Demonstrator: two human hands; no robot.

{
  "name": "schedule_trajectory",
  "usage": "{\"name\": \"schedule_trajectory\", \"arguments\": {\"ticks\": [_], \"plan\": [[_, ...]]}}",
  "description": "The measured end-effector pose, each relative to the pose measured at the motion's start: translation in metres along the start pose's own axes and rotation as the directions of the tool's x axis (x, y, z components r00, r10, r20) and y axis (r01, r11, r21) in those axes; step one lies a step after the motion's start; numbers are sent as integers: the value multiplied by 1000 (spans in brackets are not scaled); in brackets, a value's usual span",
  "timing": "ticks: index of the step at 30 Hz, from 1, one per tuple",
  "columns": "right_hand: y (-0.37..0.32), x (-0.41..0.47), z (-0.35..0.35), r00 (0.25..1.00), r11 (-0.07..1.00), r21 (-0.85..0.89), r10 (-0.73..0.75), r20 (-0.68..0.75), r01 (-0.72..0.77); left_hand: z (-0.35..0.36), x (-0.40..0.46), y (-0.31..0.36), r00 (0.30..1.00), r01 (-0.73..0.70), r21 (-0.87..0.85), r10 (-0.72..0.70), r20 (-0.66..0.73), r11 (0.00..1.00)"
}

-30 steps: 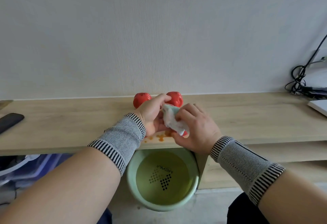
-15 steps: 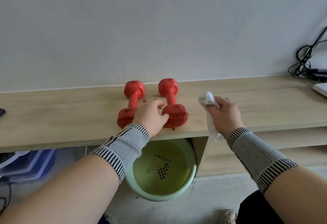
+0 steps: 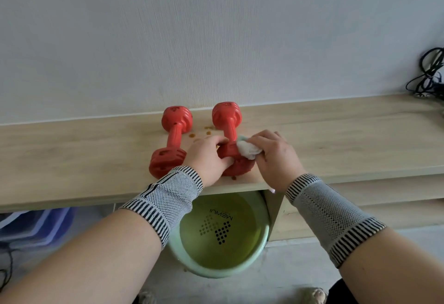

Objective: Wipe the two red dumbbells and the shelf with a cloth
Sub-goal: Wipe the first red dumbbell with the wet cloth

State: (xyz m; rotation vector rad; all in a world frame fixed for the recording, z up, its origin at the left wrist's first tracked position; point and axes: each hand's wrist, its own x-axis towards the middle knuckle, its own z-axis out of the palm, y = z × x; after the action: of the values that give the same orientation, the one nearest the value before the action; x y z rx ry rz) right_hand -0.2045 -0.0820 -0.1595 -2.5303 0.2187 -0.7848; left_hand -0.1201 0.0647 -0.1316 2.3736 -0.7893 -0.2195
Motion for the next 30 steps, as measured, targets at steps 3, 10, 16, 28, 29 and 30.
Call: {"name": "schedule_trajectory", "arguments": {"ticks": [3,10,16,28,29,30], "plan": [[1,0,0,1000,1000,-1,5,-26,-5,1,0,-3,1000,-1,-11,1,-3,1000],[-3,3,0,999,1000,11,24,21,-24,4,1,-6,1000,-12,-14,12,-24,1000],[-4,1,0,999,999,5,31,16,-31,6,1,-8,999,-17,-12,17,-31,1000],[-11,-5,3,998,998,49,23,51,-25,4,-1,-5,999,-16,3,16,-36,1000],[-14,-5,4,999,998,64,6,48,-9,4,-1,-4,999,-14,1,14,-36,1000],[-14,-5,5,999,997,73,19,41,-22,4,-1,-4,999,-11,3,11,-36,1000]]}}
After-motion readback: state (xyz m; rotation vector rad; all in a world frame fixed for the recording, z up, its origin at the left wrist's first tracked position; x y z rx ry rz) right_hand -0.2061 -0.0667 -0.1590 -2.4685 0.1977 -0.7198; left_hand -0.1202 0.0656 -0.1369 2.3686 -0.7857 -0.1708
